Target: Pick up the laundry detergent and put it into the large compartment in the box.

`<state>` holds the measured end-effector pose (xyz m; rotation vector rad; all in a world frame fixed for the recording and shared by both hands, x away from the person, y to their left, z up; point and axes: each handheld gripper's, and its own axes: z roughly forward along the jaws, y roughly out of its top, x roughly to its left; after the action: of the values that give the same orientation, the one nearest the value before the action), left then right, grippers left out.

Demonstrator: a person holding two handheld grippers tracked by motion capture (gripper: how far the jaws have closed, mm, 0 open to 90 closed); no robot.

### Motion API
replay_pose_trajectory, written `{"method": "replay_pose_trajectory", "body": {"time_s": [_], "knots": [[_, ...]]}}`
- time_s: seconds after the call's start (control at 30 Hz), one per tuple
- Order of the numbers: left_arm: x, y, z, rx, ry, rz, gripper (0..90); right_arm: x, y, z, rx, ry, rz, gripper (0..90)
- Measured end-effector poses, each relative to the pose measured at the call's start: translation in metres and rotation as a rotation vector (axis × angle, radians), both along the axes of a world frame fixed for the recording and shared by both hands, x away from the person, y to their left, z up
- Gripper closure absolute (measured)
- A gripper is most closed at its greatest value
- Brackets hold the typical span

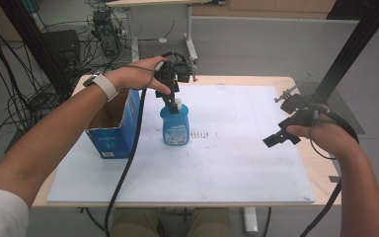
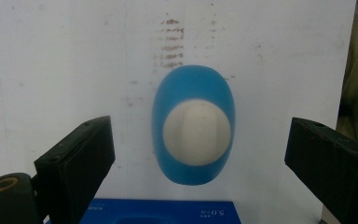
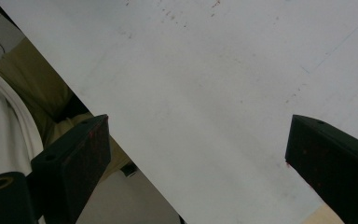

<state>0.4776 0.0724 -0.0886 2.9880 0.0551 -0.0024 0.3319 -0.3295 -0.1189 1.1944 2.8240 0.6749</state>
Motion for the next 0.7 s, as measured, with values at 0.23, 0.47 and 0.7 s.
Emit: {"method": "replay_pose_trajectory", "body": {"time_s": [0.23,0.47,0.7], "knots": [[0.0000,-0.0001,-0.0002,0.000,0.000,0.001,8.6,0.0005,-0.0003,-0.0002,0.001,-0.002,0.001,6.8],[0.0001,-0.0001,-0.0001,0.001,-0.001,0.000,8.7,0.0007,0.0001,-0.0002,0.001,-0.001,0.002,6.7],[0.0001,-0.0003,-0.0001,0.003,0.001,0.001,8.6,0.0007,0.0006,0.0001,0.002,-0.002,0.003,6.8]]}}
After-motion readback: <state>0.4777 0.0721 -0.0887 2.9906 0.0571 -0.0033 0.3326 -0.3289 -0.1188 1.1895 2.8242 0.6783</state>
